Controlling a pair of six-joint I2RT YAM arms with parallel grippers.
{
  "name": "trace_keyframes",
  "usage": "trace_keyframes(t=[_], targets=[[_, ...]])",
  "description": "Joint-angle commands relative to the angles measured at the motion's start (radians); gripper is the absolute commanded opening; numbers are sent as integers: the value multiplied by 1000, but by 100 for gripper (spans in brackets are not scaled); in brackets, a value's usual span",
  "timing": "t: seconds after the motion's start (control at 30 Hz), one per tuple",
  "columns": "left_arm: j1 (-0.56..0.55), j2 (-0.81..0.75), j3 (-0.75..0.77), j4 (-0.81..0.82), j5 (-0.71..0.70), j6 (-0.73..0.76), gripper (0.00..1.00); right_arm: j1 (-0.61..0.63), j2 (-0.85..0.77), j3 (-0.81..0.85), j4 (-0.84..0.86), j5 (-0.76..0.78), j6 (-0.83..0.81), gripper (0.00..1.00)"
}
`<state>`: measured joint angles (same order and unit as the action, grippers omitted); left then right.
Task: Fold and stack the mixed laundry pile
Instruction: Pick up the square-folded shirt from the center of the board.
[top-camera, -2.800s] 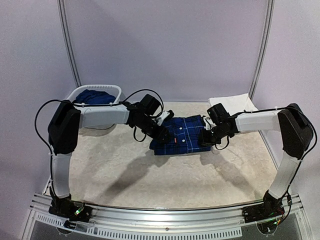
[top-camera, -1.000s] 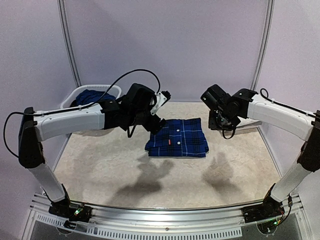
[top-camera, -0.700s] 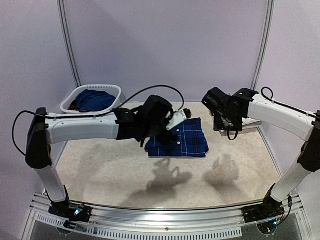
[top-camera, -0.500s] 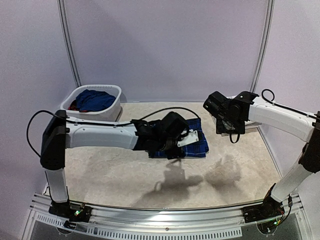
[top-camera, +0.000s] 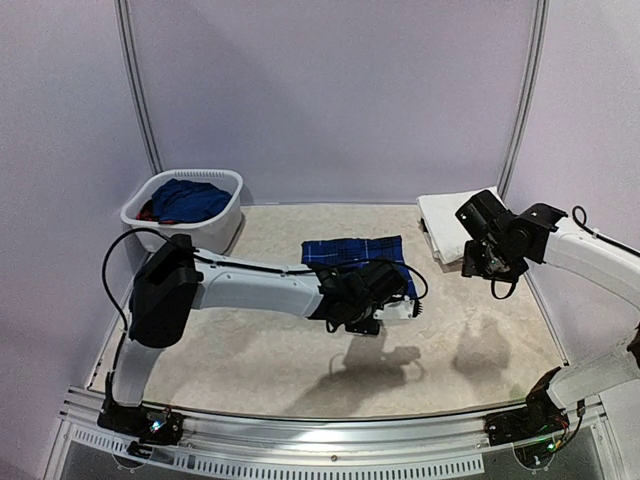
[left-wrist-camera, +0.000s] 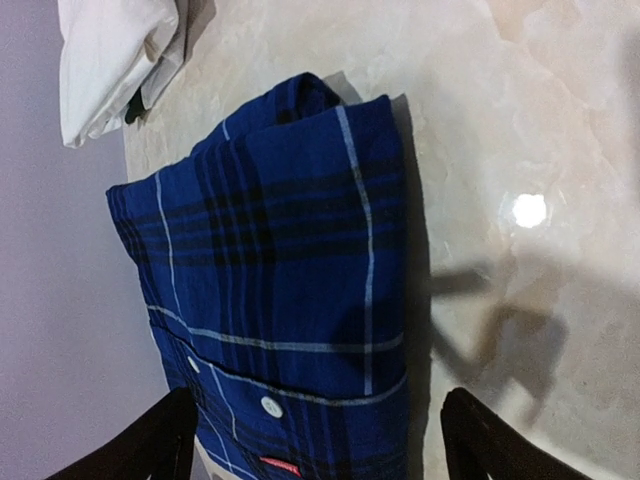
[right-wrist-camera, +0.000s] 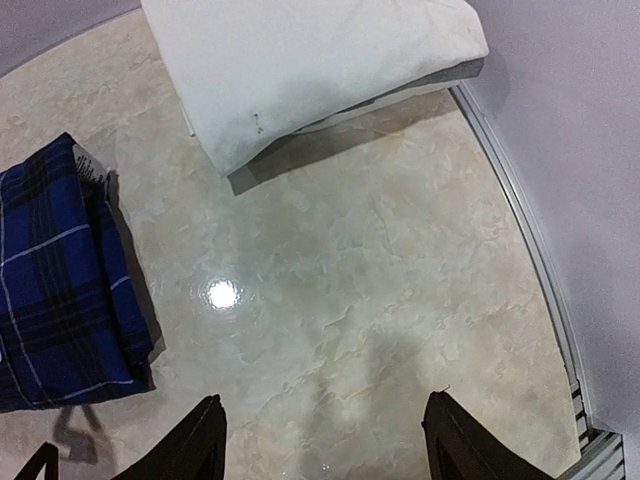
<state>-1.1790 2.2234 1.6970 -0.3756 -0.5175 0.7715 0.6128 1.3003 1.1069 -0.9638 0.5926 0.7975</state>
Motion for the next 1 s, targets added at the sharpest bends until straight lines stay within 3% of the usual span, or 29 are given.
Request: trace_keyframes(t=[0.0,0.53,0.8,0.9,0.97], targets=[[-1,77,63,5,-34,69,85,-17,-15,-7,53,-70,-41,69],[48,201,135,10,-37,99,73,-16,-5,24,30,-94,-31,70],[72,219,134,42,-36,119,36,-17,9,24,57,-115,-47,70],[79,216,135,39,-24,114,12,-17,19,15,86,-145,-61,70],[83,212,131,37,-23,109,0,-17,15,-4,128,-174,-80,71]])
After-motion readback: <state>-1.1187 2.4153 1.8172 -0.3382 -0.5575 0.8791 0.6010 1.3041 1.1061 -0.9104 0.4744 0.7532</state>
